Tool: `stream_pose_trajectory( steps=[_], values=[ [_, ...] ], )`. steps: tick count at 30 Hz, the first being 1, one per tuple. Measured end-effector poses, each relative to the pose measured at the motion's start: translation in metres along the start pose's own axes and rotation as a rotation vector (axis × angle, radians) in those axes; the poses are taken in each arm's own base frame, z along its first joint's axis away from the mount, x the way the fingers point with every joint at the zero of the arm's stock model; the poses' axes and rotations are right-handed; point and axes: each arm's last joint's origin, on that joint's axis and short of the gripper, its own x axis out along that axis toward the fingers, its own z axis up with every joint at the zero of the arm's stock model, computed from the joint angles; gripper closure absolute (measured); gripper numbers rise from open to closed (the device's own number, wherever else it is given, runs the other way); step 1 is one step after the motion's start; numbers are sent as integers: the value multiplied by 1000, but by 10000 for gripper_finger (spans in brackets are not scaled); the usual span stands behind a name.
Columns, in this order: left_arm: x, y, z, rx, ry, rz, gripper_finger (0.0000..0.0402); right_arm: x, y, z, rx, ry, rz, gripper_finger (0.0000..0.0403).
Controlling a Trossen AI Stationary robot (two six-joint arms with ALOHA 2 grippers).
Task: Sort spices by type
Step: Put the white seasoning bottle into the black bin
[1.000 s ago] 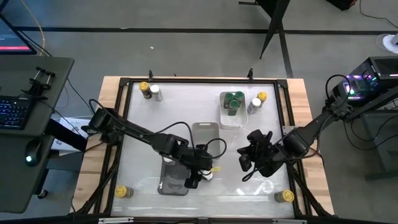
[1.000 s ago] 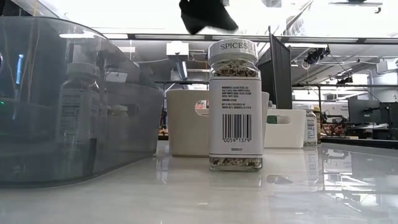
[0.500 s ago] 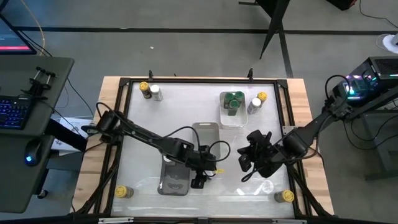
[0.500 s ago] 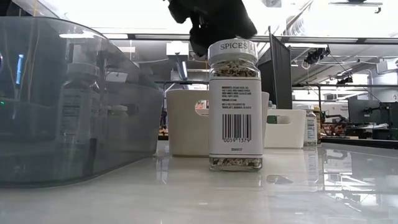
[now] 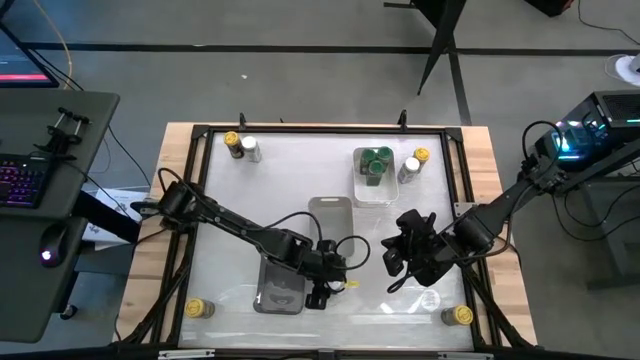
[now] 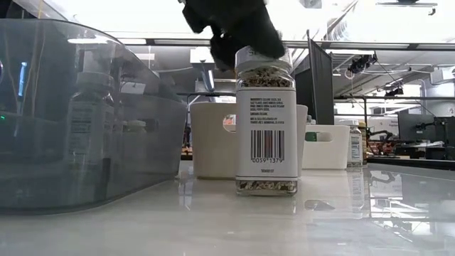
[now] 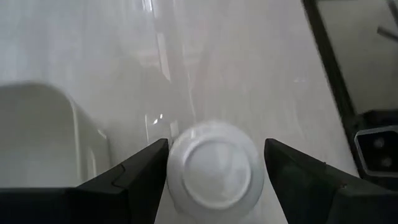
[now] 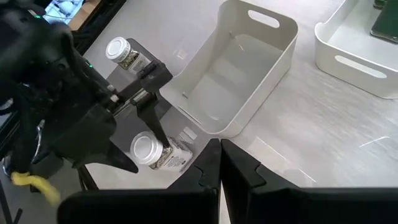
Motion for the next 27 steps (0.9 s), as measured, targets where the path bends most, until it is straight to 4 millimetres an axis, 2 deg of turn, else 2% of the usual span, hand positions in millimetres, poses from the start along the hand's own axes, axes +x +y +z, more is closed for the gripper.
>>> stream_pose_trajectory(
  steps=[4, 20, 27],
  values=[
    [6, -1, -4, 6, 26, 9, 148, 0, 0, 0, 0, 0, 0, 403],
    [5, -2, -2, 15, 0, 23, 148, 0, 0, 0, -2, 0, -2, 403],
    [23, -14, -13, 52, 46, 22, 148, 0, -1, 0, -4, 0, -5, 403]
  ],
)
